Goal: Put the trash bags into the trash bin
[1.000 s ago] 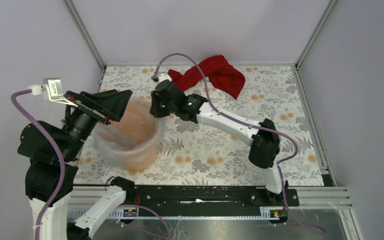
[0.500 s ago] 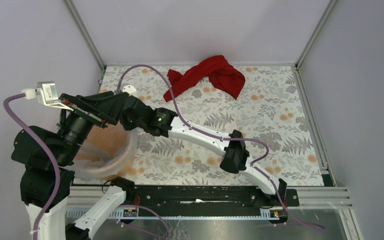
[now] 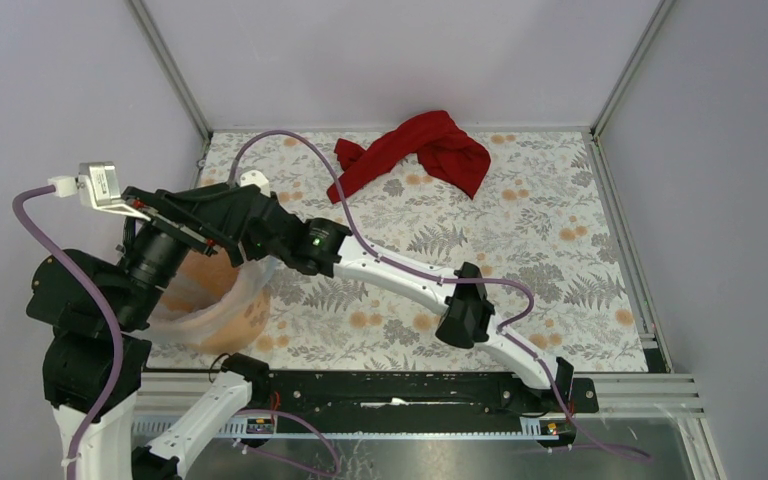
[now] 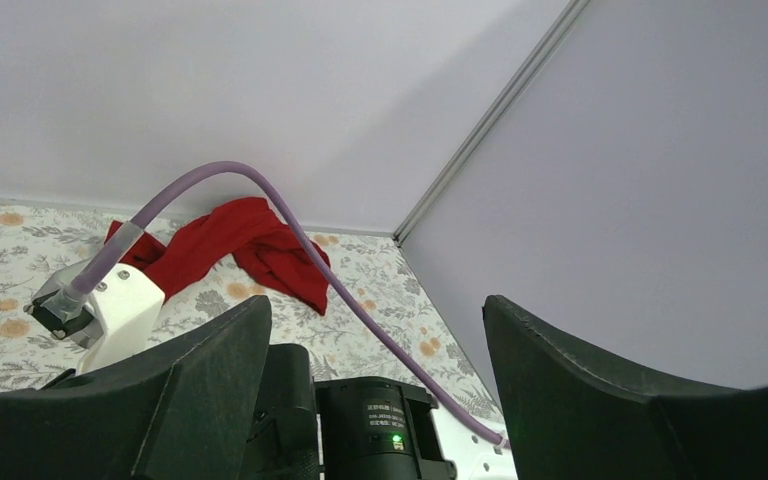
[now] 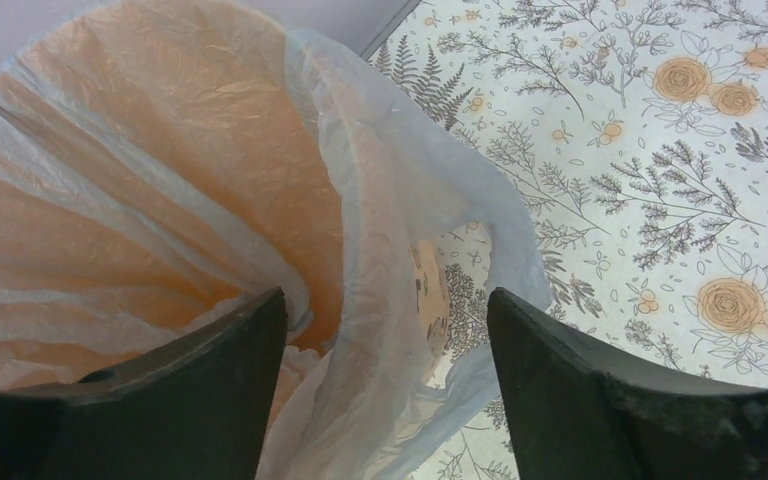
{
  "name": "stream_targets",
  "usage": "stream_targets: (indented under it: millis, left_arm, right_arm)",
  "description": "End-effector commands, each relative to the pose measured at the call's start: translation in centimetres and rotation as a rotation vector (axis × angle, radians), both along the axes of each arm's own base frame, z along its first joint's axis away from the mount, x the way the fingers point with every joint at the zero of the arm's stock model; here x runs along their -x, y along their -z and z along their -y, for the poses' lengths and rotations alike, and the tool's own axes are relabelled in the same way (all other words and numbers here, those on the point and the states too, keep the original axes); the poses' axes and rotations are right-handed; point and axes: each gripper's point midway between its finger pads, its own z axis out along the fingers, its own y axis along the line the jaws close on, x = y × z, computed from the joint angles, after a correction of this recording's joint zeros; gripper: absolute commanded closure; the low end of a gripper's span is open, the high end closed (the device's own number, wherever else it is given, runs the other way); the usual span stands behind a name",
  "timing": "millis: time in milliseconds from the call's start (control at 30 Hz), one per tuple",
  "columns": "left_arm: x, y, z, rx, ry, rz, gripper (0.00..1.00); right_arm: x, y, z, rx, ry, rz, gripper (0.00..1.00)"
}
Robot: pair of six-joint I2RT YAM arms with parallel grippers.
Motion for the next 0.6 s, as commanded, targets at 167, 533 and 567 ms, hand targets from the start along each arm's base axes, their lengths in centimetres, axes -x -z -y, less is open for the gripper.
stream_targets:
  millis: [167,533,567]
  left_arm:
    - [-0.1,-1.3,-0.4,-0.001,-0.025,0.044,0.18]
    - [0.9,-3.7,-3.7,0.015,-0.185,0.122,0.14]
    - [0.8,-3.7,-3.9,0.011,-0.196,0.122,0.12]
  right_arm:
    - [1.5,-12.6,4.5,-0.128,-0.020,0.105,0.01]
    - [1.1,-14.5,16.7,-0.045,0.099,0.157,0.00]
    - [0.7,-13.5,18.9,-0.010,0.130,0.163,0.00]
